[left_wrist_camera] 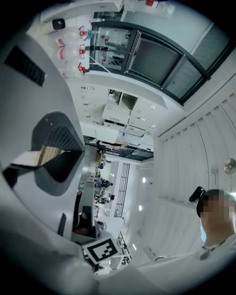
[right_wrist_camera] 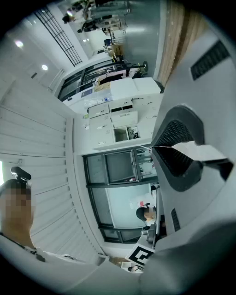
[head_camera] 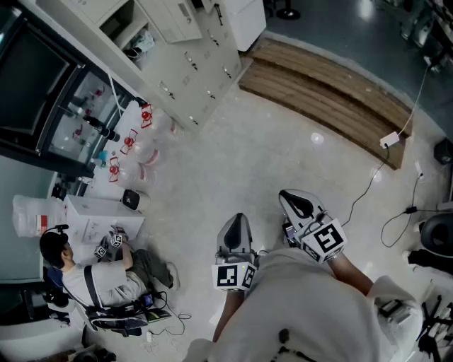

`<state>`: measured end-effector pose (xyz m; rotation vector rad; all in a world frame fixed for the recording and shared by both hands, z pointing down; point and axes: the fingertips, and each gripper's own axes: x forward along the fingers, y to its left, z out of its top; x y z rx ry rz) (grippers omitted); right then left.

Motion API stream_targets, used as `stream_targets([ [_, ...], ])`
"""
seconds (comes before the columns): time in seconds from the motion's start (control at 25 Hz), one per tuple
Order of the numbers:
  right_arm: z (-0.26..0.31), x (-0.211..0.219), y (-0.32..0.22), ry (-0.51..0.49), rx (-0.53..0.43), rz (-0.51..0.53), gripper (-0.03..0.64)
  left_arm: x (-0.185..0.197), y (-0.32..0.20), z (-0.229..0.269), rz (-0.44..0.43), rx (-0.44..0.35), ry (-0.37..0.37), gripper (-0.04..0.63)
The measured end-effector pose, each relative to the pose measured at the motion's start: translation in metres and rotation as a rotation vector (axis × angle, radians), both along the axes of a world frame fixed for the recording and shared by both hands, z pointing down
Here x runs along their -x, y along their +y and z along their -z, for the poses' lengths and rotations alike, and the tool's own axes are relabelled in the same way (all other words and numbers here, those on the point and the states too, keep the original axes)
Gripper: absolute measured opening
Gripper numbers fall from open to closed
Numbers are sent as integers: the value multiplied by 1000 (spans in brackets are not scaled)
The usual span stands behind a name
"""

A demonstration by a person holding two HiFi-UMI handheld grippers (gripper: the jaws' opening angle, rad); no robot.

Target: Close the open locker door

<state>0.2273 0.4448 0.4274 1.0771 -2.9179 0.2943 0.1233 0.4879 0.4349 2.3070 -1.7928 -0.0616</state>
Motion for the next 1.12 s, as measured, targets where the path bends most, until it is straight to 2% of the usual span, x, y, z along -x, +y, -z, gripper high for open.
stream_targets([
  [0.08, -9, -9, 32, 39, 41, -2, 29, -14, 36, 6, 1, -18, 14, 8],
  [0.16, -17, -6, 65, 46, 81, -16, 29, -11, 71, 6, -1, -16, 19, 8],
  [0.28, -20, 23, 108, 16, 115, -17, 29, 28, 118, -14, 14, 43, -2, 8],
  [0.4, -15, 45, 142, 10, 105, 10, 29, 70, 156, -40, 63, 109, -42, 8],
  [0.52, -14, 44, 164, 20, 88, 1, 29, 83, 176, -35, 87, 88, -52, 8],
  [0.76, -1, 37, 177, 29, 49, -2, 29, 53, 182, 2, 70, -32, -18, 8],
  [0.96, 1, 24, 177, 41, 16, 3, 29, 23, 173, -4, 39, -25, -8, 8],
  [1.12, 2, -1, 168, 50, -4, 9, 29, 1, 160, 3, 56, -26, -16, 8],
])
